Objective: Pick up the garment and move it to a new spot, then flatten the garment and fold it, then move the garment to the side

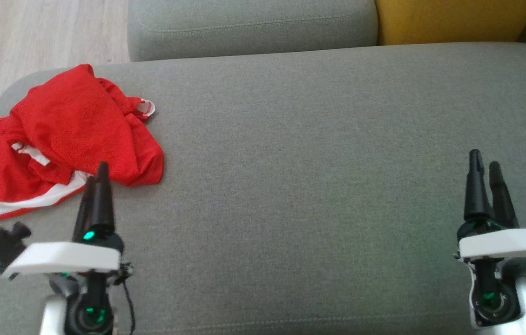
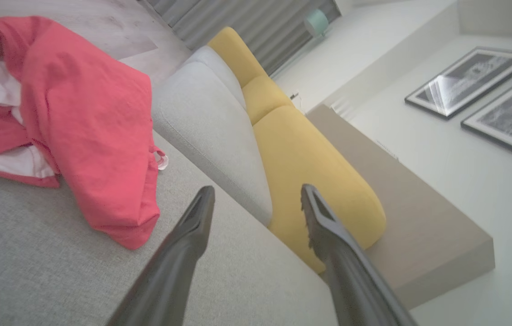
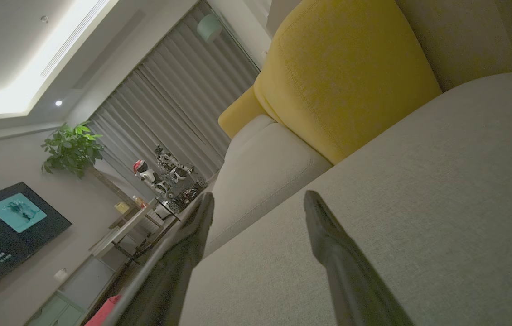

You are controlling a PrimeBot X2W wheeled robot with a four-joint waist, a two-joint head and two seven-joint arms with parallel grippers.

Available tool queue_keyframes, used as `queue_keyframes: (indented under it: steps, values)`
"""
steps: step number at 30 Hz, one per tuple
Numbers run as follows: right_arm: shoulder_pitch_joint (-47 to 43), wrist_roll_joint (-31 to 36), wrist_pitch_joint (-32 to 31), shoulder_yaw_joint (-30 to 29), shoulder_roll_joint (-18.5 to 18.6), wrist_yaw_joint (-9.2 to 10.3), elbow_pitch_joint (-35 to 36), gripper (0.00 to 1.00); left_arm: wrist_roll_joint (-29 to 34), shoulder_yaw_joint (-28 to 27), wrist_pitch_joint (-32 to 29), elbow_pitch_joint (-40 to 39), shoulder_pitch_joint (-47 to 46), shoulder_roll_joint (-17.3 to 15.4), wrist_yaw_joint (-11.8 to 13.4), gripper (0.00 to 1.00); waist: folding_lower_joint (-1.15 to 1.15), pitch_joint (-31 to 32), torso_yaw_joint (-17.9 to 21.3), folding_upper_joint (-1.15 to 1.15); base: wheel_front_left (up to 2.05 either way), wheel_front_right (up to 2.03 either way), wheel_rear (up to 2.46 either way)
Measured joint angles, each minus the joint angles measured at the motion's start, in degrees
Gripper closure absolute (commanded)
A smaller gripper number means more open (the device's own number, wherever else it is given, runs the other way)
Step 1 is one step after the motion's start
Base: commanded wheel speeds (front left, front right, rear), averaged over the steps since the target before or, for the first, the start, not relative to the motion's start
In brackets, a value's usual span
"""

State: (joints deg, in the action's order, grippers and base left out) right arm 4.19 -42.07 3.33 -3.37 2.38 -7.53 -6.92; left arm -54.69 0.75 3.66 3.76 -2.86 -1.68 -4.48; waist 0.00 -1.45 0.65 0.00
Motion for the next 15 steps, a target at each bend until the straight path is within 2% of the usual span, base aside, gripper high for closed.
queue_keyframes:
  steps: [5,9,15]
  values:
    - [0.1,6.1,0.9,1.7,0.0,0.00,0.0,0.00,9.2,3.2,0.6,-0.1,-0.1,0.0,0.2,0.00,0.00,-0.3,0.2,0.00,0.00,0.00,0.00]
    - [0.4,9.1,1.3,1.8,0.0,0.00,0.0,0.00,13.1,5.1,1.1,0.0,-0.3,-0.3,1.6,0.00,0.00,-0.4,0.3,0.00,0.00,0.00,0.00]
    - [1.2,15.3,2.3,1.9,0.0,0.00,0.4,0.00,19.6,9.8,2.2,0.5,-1.4,-2.8,5.1,0.00,0.00,-0.6,0.6,0.00,0.00,0.00,0.00]
